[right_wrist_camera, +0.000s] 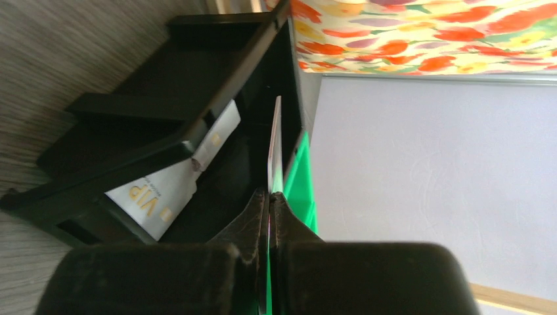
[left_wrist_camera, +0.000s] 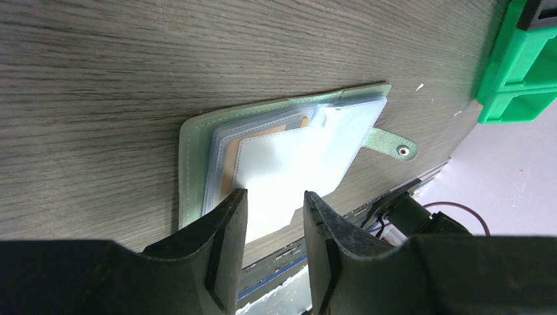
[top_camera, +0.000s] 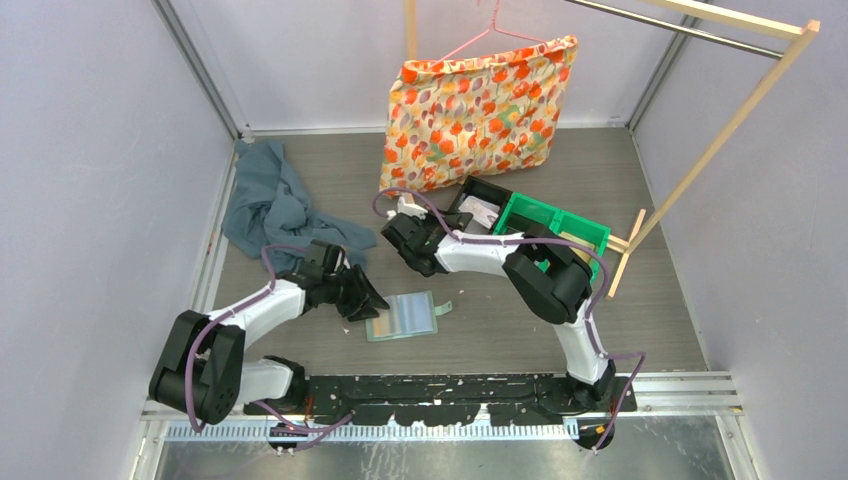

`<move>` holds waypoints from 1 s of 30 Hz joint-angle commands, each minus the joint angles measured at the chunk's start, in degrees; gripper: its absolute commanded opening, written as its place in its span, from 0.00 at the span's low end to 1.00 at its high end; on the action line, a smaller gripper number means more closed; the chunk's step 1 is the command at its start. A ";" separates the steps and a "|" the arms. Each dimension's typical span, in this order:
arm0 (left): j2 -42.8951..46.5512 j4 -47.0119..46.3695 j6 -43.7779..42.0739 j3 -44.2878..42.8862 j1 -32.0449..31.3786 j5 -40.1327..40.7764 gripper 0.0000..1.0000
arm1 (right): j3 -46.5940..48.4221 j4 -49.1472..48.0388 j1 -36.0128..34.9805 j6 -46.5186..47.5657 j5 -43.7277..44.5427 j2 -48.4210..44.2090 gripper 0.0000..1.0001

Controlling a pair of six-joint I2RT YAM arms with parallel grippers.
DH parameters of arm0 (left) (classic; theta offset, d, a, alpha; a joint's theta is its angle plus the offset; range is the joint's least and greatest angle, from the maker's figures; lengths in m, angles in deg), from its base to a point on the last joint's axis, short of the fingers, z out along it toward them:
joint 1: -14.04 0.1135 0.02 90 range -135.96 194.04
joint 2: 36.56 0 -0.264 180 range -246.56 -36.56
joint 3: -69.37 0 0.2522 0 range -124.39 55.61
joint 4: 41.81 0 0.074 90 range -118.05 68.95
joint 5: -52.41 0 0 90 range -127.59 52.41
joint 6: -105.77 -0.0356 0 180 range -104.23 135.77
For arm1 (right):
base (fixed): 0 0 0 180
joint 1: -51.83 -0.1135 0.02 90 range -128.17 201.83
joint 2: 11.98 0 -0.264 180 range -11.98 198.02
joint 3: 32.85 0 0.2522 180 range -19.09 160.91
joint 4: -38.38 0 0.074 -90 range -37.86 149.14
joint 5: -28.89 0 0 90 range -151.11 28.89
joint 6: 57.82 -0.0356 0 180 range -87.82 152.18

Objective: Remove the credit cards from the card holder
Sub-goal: Place the credit card in the storage box.

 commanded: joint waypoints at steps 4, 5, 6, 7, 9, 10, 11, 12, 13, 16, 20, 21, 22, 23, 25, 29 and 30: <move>0.16 -0.65 -0.05 0.64 0.13 0.14 0.39 | -2.48 -13.47 1.04 8.46 -3.97 2.39 0.01; 0.12 -0.65 -0.05 0.63 0.13 0.14 0.39 | -2.55 -14.08 1.35 8.91 -4.15 3.09 0.01; 0.12 -0.62 0.01 0.65 0.13 0.14 0.39 | -2.77 -15.83 1.61 9.47 -4.40 3.49 0.01; 0.11 -0.60 0.04 0.64 0.13 0.14 0.39 | -3.02 -17.38 1.73 10.10 -4.53 3.80 0.01; 0.07 -0.60 0.03 0.63 0.13 0.22 0.39 | -3.51 -18.98 2.03 10.98 -4.61 4.42 0.01; 0.03 -0.65 0.04 0.63 0.13 0.24 0.39 | -3.72 -19.41 2.24 11.27 -4.64 4.73 0.01; -0.04 -0.69 0.04 0.65 0.13 0.23 0.39 | -3.91 -19.87 2.30 11.47 -4.52 4.96 0.01; -0.18 -0.69 0.02 0.64 0.13 0.22 0.39 | -4.08 -20.35 2.44 11.79 -4.19 5.15 0.01; -0.34 -0.76 0.04 0.63 0.13 0.16 0.39 | -4.21 -20.47 2.48 11.95 -4.07 5.27 0.01; -0.90 -1.16 0.00 0.55 0.13 0.05 0.38 | -3.41 -18.87 2.74 10.79 -2.57 6.09 0.15; -1.20 -1.42 0.13 0.38 0.13 -0.21 0.38 | -0.27 -7.83 2.86 4.24 -4.32 5.39 0.43; -1.06 -1.40 0.13 0.29 0.13 -0.21 0.38 | -0.01 -6.49 2.85 3.01 -4.84 4.68 0.43; -0.92 -1.43 0.21 0.36 0.13 -0.19 0.38 | 0.06 -5.56 2.89 2.06 -5.21 3.96 0.43; -0.75 -1.40 0.19 0.43 0.13 -0.21 0.38 | 0.06 -4.78 2.87 1.46 -5.50 3.19 0.43; -0.53 -1.36 0.22 0.53 0.13 -0.10 0.38 | 0.15 -3.43 2.80 0.58 -5.59 1.63 0.43; -0.41 -1.29 0.30 0.63 0.13 -0.28 0.38 | 1.03 1.16 2.25 -1.59 -5.87 -1.48 0.44; -0.29 -1.35 0.26 0.63 0.13 -0.30 0.38 | 1.39 2.73 1.96 -2.29 -6.07 -2.31 0.46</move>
